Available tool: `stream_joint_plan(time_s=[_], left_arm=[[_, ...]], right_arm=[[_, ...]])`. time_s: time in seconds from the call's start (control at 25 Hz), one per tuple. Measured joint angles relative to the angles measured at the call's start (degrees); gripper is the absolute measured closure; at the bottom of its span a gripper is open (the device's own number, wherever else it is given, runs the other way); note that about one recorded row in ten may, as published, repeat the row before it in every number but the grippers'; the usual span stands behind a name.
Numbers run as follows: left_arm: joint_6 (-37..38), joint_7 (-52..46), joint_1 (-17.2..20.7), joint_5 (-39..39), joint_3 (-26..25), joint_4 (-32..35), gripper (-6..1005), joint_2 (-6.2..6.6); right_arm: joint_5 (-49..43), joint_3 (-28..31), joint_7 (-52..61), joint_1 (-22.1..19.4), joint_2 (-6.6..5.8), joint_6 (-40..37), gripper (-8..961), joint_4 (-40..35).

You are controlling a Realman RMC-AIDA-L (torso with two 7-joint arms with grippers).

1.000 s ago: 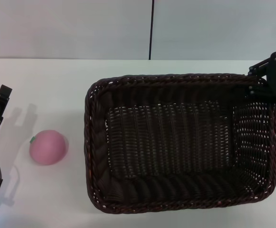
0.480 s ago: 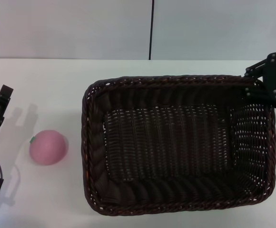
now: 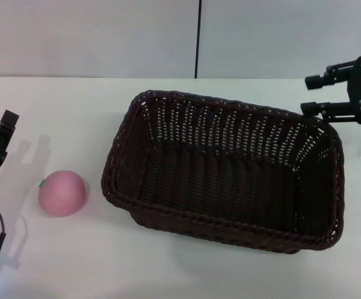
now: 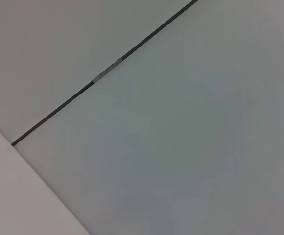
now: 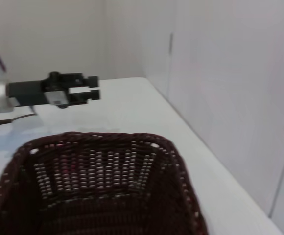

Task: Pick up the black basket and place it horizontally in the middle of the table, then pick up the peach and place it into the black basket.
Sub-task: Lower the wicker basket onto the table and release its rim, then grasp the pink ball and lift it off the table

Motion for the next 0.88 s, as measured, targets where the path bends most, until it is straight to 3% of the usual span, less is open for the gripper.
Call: stream_joint_plan(time_s=[0.04,0.24,0.48,0.52,0.56,0.64,0.68,0.76,0.88], left_arm=[[0.0,0.0,0.0,0.0,0.02,0.0,426,0.0],[-0.17,0.0,-0.11,0.0,0.49,0.04,433,0.0],[-0.22,0.01,-0.04,0.0,0.72,0.08,448,0.04],[-0.22,0.01,-0.04,0.0,0.72,0.08,450,0.04],[-0.06,0.36,0.27,0.0,0.77,0.31,452,0.09],[0.18,0.45,0.31,0.0,0.86,0.92,457,0.1],[0.25,0.47,0.32,0.01,0.88,1.24,459,0.09],[0.34,0.56,0.09,0.0,0.98,2.47,464,0.1],[0.39,0.76,-0.42,0.01,1.06,3.32,471,0.09]], right_arm=[[0.25,0.18,0.03,0.0,0.29,1.39,612,0.0],[4.39,1.38,-0.78,-2.03,1.14,5.49,400,0.18],[14.78,4.48,-2.97,-7.32,2.65,7.72,328,0.01],[16.99,5.01,-3.1,-8.41,3.17,8.05,329,-0.32],[21.52,5.98,-3.16,-11.41,4.9,8.82,330,-2.07],[25.15,6.31,-3.15,-13.99,6.88,9.45,331,-3.96],[25.15,6.31,-3.15,-13.99,6.88,9.45,331,-3.96],[30.35,7.22,-3.64,-17.09,9.57,11.19,331,-5.01],[34.22,8.05,-4.79,-18.54,10.48,12.09,331,-3.84]])
